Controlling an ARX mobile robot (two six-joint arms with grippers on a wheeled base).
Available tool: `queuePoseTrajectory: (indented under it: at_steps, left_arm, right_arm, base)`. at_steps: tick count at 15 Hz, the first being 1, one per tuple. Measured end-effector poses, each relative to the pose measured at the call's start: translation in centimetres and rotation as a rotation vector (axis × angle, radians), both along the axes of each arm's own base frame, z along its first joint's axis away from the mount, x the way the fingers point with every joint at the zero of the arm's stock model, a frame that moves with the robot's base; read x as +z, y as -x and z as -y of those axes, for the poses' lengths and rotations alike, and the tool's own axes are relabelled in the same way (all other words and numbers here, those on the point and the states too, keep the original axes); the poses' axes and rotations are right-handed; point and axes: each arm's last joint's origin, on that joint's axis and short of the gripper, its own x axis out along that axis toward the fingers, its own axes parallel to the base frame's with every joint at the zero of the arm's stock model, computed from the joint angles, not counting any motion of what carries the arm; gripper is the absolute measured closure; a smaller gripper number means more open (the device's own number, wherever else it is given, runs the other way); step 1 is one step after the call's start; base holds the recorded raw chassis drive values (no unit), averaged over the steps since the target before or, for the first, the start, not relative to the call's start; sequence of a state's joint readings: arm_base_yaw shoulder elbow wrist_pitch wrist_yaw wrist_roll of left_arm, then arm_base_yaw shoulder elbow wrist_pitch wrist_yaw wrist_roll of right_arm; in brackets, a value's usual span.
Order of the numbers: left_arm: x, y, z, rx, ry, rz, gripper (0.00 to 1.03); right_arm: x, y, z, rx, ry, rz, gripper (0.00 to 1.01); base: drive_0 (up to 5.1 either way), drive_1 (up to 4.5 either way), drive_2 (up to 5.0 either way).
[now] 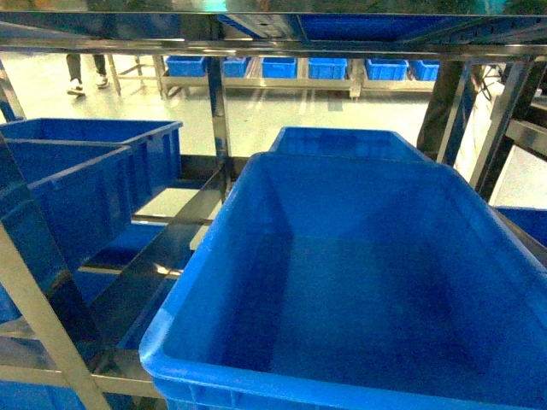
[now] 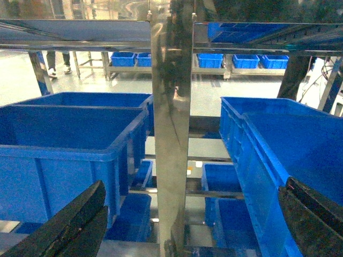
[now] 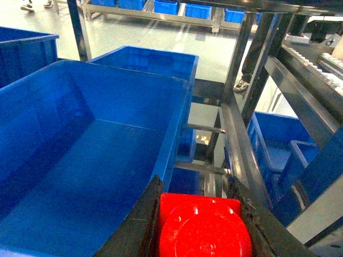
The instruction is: Pick red block from blue box to shelf
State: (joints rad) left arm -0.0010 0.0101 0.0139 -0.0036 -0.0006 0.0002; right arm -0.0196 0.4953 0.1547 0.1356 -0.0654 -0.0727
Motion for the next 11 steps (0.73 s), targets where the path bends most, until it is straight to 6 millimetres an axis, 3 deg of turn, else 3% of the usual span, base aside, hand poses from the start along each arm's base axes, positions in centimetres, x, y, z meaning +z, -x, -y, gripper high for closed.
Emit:
queuePoseTrajectory:
  at_steps: [11]
  left_arm:
    - [0.00,0.00,0.00,0.000,0.000,0.000,0.05]
  right_arm:
    - [0.00,0.00,0.00,0.000,0.000,0.000,0.72]
  base:
    - [0.0,0.00,0.0]
